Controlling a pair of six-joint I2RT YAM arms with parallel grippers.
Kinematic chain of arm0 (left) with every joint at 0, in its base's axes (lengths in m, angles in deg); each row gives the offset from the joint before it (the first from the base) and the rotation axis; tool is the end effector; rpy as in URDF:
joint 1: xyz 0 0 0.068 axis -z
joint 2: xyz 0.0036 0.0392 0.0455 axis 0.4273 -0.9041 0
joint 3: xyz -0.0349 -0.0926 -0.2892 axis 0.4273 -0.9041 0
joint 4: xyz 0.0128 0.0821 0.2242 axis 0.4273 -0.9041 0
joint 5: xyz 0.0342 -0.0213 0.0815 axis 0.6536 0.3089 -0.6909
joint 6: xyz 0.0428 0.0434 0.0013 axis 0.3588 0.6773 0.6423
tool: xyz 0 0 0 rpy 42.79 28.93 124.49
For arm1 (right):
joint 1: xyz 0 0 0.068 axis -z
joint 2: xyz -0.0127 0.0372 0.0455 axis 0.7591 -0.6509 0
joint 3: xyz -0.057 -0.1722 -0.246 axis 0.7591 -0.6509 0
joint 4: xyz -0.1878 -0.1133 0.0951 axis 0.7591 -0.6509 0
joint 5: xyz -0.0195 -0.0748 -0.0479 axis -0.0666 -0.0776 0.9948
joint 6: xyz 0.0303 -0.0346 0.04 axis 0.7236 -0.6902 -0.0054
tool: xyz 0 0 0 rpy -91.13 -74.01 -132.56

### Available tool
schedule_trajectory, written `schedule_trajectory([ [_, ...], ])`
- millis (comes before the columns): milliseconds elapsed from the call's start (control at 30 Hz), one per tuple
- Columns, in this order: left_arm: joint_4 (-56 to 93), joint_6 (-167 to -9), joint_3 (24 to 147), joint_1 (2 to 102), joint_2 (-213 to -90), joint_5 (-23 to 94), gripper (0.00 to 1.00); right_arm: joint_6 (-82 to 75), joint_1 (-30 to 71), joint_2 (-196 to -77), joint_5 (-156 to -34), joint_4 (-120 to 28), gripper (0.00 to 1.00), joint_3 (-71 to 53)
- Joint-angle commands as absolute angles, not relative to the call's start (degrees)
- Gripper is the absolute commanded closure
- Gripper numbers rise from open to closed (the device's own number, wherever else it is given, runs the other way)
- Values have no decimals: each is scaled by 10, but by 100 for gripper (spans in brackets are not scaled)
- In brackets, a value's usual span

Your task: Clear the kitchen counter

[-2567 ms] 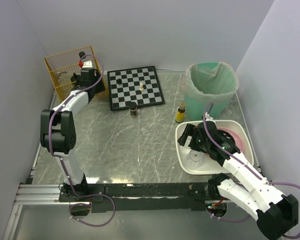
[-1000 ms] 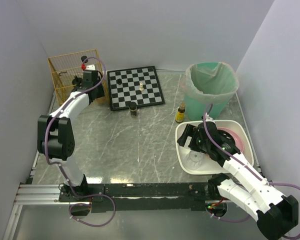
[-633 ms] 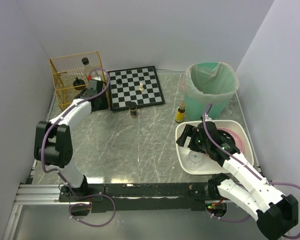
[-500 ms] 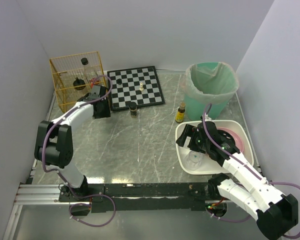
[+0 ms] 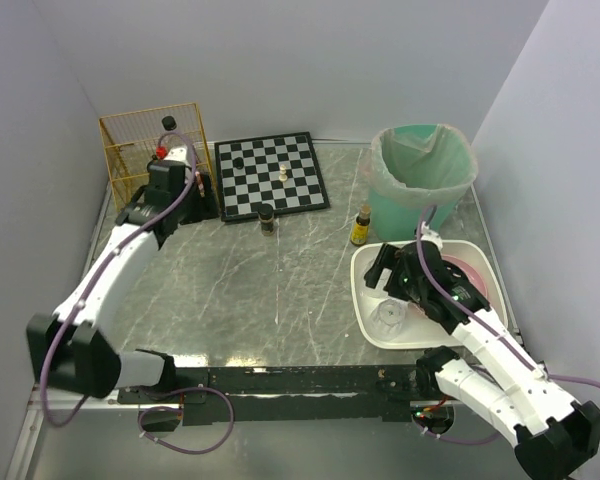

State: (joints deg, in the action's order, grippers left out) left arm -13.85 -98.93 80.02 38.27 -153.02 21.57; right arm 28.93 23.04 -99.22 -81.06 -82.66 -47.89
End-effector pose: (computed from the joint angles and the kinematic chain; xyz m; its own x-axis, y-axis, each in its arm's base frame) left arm 0.2651 -0.0564 0.3469 -0.6425 -0.2413 -0.7273 -0.1036 0.9678 -0.2295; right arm 0.1066 0.0475 0.2691 -0.7189 0.3434 -0.6044 0.1002 0.9116 0.3988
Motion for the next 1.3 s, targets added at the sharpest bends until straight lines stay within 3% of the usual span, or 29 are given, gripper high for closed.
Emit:
schedule_trajectory([
  [0, -61, -997, 810, 408, -1445, 321, 15, 288, 238, -968, -712, -882, 0, -406],
  [200, 141, -1007, 768, 501, -1438, 369, 1, 296, 260, -931, -677, -945, 0, -331],
  [467, 258, -951, 847, 625, -1617, 380, 1, 290, 272, -892, -662, -1005, 0, -268],
  [700, 295, -910, 922, 669, -1746, 395, 1, 294, 273, -867, -657, -1019, 0, -289],
  [1267, 300, -847, 1024, 719, -1893, 378, 1, 287, 276, -871, -669, -1008, 0, -309],
])
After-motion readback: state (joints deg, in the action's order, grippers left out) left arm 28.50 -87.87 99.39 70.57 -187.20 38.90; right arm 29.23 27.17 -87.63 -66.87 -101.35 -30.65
